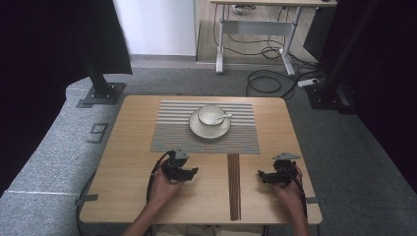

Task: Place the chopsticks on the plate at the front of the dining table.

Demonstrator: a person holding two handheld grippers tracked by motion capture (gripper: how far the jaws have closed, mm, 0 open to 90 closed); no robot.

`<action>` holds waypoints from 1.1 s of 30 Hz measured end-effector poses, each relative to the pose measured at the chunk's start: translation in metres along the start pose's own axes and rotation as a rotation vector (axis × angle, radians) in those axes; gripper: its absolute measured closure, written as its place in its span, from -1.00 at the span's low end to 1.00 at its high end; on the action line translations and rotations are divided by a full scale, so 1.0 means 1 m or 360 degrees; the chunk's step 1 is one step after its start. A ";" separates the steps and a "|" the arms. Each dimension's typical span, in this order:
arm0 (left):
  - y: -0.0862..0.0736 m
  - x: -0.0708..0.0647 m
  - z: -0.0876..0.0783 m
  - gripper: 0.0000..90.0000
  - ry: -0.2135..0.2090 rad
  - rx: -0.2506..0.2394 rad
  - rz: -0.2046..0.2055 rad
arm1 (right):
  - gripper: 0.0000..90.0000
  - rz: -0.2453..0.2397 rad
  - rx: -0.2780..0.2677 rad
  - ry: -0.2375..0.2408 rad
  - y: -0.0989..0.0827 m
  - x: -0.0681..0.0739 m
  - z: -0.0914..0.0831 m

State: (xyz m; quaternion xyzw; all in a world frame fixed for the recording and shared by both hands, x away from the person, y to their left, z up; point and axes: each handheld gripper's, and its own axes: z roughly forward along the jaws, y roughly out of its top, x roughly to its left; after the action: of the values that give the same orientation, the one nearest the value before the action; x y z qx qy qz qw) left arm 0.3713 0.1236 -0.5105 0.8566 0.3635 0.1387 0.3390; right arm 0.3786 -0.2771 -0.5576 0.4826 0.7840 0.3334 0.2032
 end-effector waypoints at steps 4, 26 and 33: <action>0.003 -0.003 0.001 -0.19 0.0003 -0.0001 0.0021 | -1.00 0.0001 0.0001 0.0000 0.000 0.000 0.000; 0.015 -0.016 0.006 -0.18 -0.0036 -0.0024 0.0049 | -1.00 0.0004 0.0001 0.0000 0.000 0.000 0.000; 0.018 -0.019 0.009 -0.18 -0.0044 -0.0023 0.0055 | -1.00 0.0006 0.0001 0.0000 0.000 0.000 0.000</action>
State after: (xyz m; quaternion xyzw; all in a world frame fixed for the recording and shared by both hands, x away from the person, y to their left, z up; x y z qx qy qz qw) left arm 0.3718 0.0969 -0.5046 0.8622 0.3428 0.1352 0.3476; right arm 0.3785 -0.2770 -0.5575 0.4840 0.7833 0.3335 0.2024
